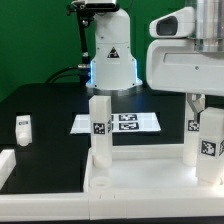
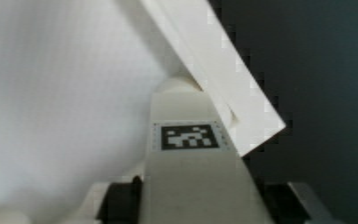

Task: Assemble desk

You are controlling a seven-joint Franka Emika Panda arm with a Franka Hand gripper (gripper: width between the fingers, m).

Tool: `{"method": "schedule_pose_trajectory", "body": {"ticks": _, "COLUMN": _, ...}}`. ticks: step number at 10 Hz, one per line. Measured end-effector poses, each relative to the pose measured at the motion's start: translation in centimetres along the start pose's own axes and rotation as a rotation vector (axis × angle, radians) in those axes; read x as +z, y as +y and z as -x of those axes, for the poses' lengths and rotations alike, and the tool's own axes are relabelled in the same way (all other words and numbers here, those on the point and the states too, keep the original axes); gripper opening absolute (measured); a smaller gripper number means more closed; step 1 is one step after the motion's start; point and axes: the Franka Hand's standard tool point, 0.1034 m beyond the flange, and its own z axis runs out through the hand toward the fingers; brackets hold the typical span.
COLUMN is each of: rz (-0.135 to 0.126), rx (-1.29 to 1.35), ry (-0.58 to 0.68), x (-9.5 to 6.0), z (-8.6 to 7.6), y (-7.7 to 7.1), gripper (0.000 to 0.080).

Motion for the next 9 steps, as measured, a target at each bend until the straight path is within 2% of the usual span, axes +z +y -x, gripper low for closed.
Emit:
{"method": "schedule_pose_trajectory", "body": {"ticks": 1, "rz": -0.003, "rx": 0.173, "ry": -0.007, "x": 0.04, "z": 0.19, "y": -0.10, "gripper": 0.0290}}
{"method": "schedule_pose_trajectory", "body": {"ticks": 2, "rz": -0.018, "rx": 0.362, "ry": -0.029, "x": 0.09, "z": 0.34, "y": -0.31, "gripper": 0.0290}}
{"method": "schedule_pose_trajectory", "body": {"ticks": 4, "rz": -0.068, "rx": 0.666, "ry": -0.087, "x": 0.18, "z": -0.07, "y": -0.38, "gripper": 0.0290}}
{"method": "schedule_pose_trajectory", "body": {"ticks": 6, "rz": -0.066, "rx": 0.675, "ry": -0.089, "x": 0.22, "z": 0.12, "y": -0.46, "gripper": 0.0290}}
{"method": "schedule_pose_trajectory", "body": {"ticks": 7, "rz": -0.066, "rx": 0.652, "ry": -0.088, "x": 0.26, "z": 0.11, "y": -0.43, "gripper": 0.0374}}
{"method": "schedule_pose_trajectory", "body": {"ticks": 8, "rz": -0.066, "rx": 0.632, "ry": -0.087, "x": 0.26, "z": 0.06, "y": -0.39, "gripper": 0.0524}}
{"method": "schedule_pose_trajectory", "body": {"ticks": 9, "rz": -0.072, "rx": 0.440, "ry": -0.081, "x": 0.16, "z": -0.46, "y": -0.09, "gripper": 0.0611}}
